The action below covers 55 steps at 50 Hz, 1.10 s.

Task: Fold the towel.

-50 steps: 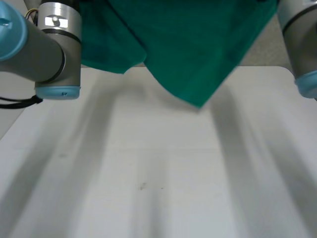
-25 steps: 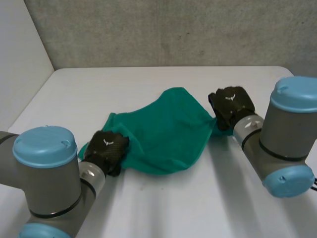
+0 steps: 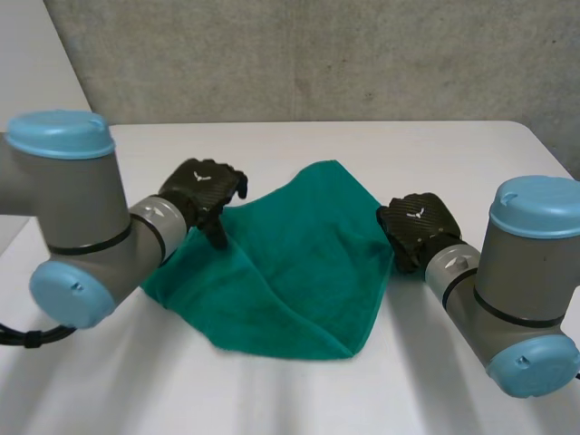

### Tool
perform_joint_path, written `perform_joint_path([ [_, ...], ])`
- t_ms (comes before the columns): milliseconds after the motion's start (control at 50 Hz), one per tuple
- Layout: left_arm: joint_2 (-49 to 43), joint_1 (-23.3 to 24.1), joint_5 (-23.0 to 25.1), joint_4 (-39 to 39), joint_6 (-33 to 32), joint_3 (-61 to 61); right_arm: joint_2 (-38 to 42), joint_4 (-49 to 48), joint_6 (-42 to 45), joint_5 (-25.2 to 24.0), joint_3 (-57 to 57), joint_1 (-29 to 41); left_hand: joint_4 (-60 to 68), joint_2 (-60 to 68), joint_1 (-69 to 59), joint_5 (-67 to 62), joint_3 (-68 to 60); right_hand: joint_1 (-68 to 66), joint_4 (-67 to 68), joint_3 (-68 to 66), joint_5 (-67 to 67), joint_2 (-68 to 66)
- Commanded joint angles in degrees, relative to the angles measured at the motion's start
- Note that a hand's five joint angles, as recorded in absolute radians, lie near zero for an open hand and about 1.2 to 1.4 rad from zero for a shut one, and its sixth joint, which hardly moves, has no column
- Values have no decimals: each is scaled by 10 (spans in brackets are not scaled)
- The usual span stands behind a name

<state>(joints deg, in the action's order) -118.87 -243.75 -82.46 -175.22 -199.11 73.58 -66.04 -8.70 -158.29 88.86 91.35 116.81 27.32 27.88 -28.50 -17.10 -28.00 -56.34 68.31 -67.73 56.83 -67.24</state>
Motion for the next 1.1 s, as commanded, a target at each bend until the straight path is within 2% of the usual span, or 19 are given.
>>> perform_joint_path([
  [20,-83,-3,-6,29,-50,-44,2,0,3,-3,4,0,29,23,-17,-31,-22,-237,117,-123,132,-128],
  [160,-125,-2,-39,29,-85,-43,4,0,3,-8,4,1,58,52,-46,-60,-51,-237,117,-123,132,-128],
  [240,-138,-2,-39,28,-88,-44,5,0,4,-8,3,1,68,62,-56,-70,-61,-237,117,-123,132,-128],
  [280,-142,-2,-39,28,-92,-45,6,0,4,-8,1,1,156,151,-145,-159,-150,-237,117,-123,132,-128],
  [320,-143,-2,-38,22,-97,-47,6,0,7,-8,-1,1,420,414,-408,-422,-413,-237,117,-123,132,-128],
  [360,-142,-3,-38,6,-99,-51,6,0,15,-8,-7,0,526,521,-515,-529,-520,-237,117,-123,132,-128],
  [440,-133,-3,-40,-43,-99,-62,8,2,38,-4,-43,1,527,521,-515,-529,-520,-237,117,-123,132,-128],
  [480,-110,-3,-53,-110,-99,-76,8,2,41,-4,-54,1,527,521,-515,-529,-520,-237,117,-123,132,-128],
  [500,-102,-3,-58,-127,-99,-80,16,2,46,2,-107,1,527,521,-515,-529,-520,-237,117,-123,132,-128],
  [580,-60,-3,-81,-215,-98,-112,20,2,40,10,-178,0,527,521,-515,-529,-520,-237,117,-123,132,-128],
  [600,-51,-3,-84,-226,-98,-116,15,2,39,25,-222,0,527,521,-515,-529,-520,-237,117,-123,132,-128],
  [640,-22,-4,-86,-245,-97,-118,12,4,39,37,-243,0,527,521,-515,-529,-520,-237,117,-123,132,-128],
  [700,17,-5,-84,-244,-94,-106,5,7,40,47,-260,1,527,521,-515,-529,-520,-237,117,-123,132,-128],
  [780,81,-5,-84,-233,-93,-52,-63,36,48,43,-254,-2,527,521,-515,-529,-520,-237,117,-123,132,-128],
  [880,126,-3,-85,-221,-92,-17,-97,87,68,33,-257,-15,527,521,-515,-529,-520,-237,117,-123,132,-128],
  [1000,231,-10,-87,-172,-60,-1,-191,192,131,18,-303,-54,527,521,-515,-529,-520,-237,117,-123,132,-128],
  [1040,244,-15,-88,-159,-51,-1,-202,204,133,18,-307,-55,527,521,-515,-529,-520,-237,117,-123,132,-128],
  [1100,254,-21,-87,-118,-34,1,-210,277,145,9,-325,-56,527,521,-515,-529,-520,-237,117,-123,132,-128],
])
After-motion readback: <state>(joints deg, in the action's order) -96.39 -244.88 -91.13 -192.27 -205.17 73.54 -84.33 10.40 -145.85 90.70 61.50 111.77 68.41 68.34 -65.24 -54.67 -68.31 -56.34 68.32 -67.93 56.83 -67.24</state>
